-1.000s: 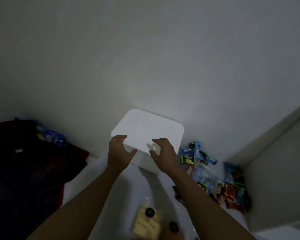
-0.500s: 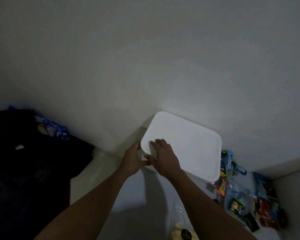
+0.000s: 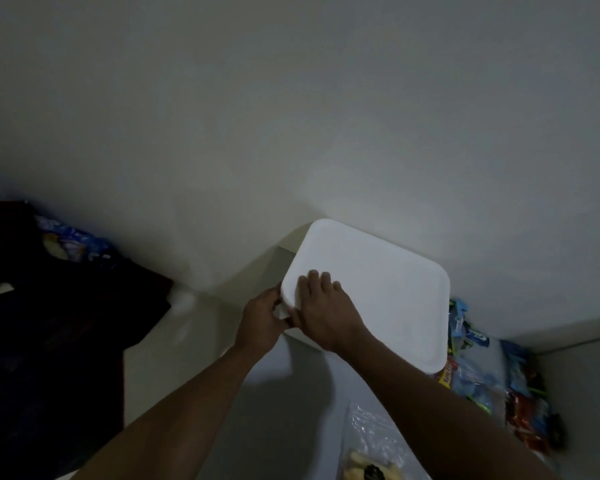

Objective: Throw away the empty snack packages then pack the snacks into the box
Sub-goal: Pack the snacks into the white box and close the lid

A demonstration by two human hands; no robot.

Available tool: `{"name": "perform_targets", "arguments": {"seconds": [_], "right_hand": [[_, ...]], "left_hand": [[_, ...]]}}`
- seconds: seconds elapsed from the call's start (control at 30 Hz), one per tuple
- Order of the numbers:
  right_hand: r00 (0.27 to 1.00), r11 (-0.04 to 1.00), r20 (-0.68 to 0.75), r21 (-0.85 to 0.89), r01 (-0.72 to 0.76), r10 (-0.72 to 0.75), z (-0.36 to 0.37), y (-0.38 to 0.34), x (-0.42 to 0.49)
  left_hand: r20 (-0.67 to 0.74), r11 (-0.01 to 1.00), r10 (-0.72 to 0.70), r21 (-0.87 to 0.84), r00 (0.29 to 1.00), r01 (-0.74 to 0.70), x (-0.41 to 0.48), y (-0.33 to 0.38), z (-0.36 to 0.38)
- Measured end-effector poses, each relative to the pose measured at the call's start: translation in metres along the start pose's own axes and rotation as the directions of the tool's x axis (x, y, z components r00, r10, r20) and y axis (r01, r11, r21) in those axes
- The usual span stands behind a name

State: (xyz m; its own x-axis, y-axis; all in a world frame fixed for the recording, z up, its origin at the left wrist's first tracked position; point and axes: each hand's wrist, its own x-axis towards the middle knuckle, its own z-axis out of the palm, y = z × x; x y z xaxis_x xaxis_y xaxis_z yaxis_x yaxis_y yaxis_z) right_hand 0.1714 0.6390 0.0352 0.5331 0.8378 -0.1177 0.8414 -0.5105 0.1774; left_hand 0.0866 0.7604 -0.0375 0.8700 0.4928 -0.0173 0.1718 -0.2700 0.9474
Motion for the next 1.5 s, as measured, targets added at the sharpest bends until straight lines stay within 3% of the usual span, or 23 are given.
{"name": "perform_targets", "arguments": {"seconds": [0.17, 0.27, 0.4, 0.5, 0.6, 0.73, 0.83, 0.9, 1.0, 1.1, 1.2, 1.5], "right_hand": [[0.99, 0.984, -0.137, 0.171, 0.049, -0.025, -0.058, 0.031, 0.004], [0.992, 0.973, -0.114, 0.219, 0.078, -0.054, -0.072, 0.044, 0.005], [0.997, 0.971, -0.07, 0.235, 0.05, -0.035, -0.063, 0.035, -0.004], [0.998, 0.963, -0.07, 0.27, 0.016, 0.003, -0.053, 0.026, -0.009], [0.996, 0.956, -0.078, 0.294, -0.019, 0.044, -0.052, 0.023, -0.012], [0.985, 0.935, -0.132, 0.35, -0.058, 0.11, -0.05, 0.022, -0.022], [0.962, 0.874, -0.094, 0.448, -0.189, 0.256, -0.049, 0.035, -0.039], [0.89, 0.756, -0.073, 0.562, -0.336, 0.45, -0.04, 0.053, -0.06], [0.658, 0.51, -0.052, 0.68, -0.527, 0.751, -0.01, 0.088, -0.1], [0.471, 0.219, 0.145, 0.742, -0.634, 0.87, 0.01, 0.104, -0.129], [0.438, 0.081, 0.249, 0.79, -0.608, 0.864, 0.019, 0.104, -0.142], [0.343, -0.029, 0.173, 0.922, -0.386, 0.923, 0.008, 0.103, -0.139]], "left_hand": [[0.037, 1.0, -0.011, 0.027, 0.999, 0.01, 0.005, -0.004, 0.002], [0.058, 0.998, -0.01, 0.059, 0.998, 0.006, 0.002, 0.003, -0.004], [0.235, 0.99, -0.041, 0.142, 0.971, 0.007, 0.008, 0.011, -0.027], [0.097, 0.968, 0.01, 0.247, 0.995, -0.034, 0.016, 0.024, -0.046], [-0.035, 0.989, -0.046, 0.142, 0.998, 0.05, 0.028, 0.065, -0.051], [0.087, 0.982, -0.181, -0.031, 0.98, 0.184, 0.039, 0.101, -0.041], [0.096, 0.979, -0.201, 0.0, 0.975, 0.202, 0.042, 0.102, -0.037], [0.121, 0.978, -0.208, 0.05, 0.971, 0.203, 0.042, 0.104, -0.037], [0.161, 0.979, -0.177, 0.135, 0.971, 0.156, 0.045, 0.102, -0.039], [0.211, 0.963, -0.134, 0.258, 0.968, 0.077, 0.047, 0.109, -0.041], [0.274, 0.916, -0.111, 0.4, 0.955, -0.008, 0.047, 0.116, -0.04], [0.247, 0.918, -0.043, 0.391, 0.968, -0.059, 0.041, 0.129, -0.044]]}}
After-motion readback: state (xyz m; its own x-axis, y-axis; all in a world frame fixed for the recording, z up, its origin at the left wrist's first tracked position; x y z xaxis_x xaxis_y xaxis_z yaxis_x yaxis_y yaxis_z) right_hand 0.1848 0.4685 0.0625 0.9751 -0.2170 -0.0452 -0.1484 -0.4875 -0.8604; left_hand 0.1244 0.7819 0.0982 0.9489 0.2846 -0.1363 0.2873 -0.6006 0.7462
